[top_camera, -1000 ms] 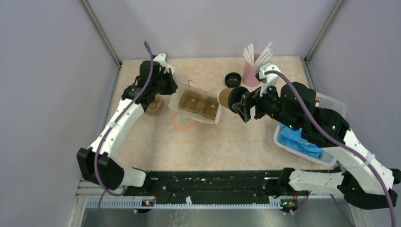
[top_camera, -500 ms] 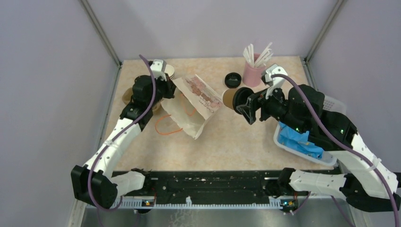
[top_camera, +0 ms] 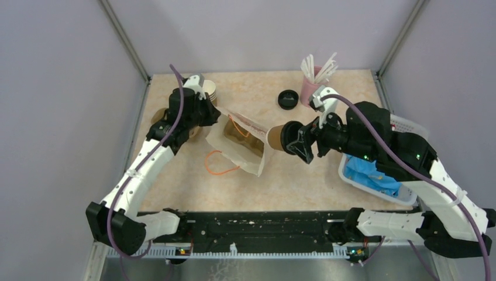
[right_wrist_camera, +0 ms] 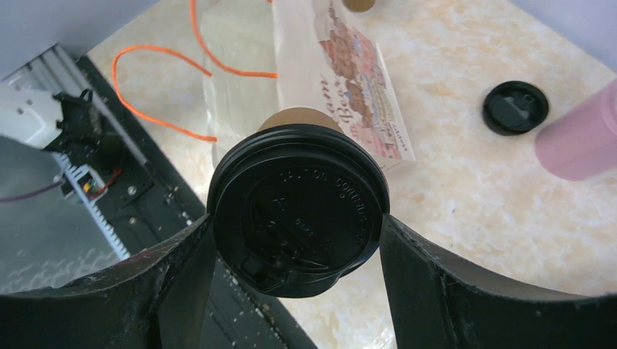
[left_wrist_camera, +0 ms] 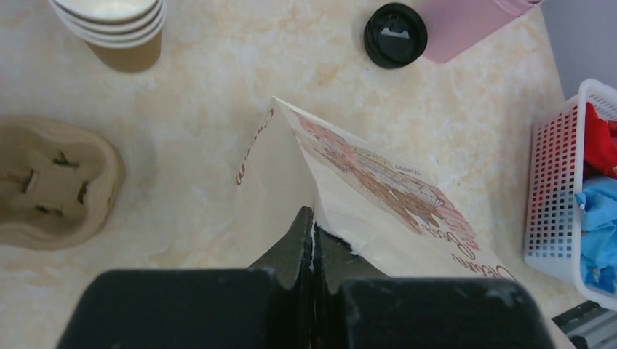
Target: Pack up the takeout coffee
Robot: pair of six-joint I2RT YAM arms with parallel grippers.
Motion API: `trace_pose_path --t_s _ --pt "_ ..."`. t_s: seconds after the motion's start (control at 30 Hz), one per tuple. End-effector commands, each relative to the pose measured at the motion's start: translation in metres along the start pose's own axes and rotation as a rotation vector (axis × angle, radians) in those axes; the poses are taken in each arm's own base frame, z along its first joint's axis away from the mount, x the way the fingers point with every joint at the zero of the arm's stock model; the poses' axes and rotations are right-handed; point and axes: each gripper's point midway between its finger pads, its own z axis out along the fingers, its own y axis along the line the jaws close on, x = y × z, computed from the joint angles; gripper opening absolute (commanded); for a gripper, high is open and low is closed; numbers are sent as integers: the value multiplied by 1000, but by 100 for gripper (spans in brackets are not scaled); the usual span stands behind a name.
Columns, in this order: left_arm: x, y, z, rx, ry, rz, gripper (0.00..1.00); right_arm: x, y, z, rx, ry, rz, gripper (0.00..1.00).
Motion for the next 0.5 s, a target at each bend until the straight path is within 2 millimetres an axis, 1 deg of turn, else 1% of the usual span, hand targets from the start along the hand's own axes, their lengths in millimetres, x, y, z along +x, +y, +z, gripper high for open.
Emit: trace_pose_path --t_s 0.0,0.07,0.13,0.33,0.47 --pt "4 -2 -12 -72 73 -118 0 -4 27 -2 -151 43 -2 73" --pt "7 3 -15 -103 68 -123 0 -4 35 -2 -194 62 7 73" --pt "8 -1 -17 -75 56 -127 0 -4 44 -2 -240 76 15 73" --pt "18 3 -17 -100 80 -173 0 13 70 3 -380 187 50 72" --pt "20 3 -20 -99 92 -171 0 14 73 15 -361 214 58 72"
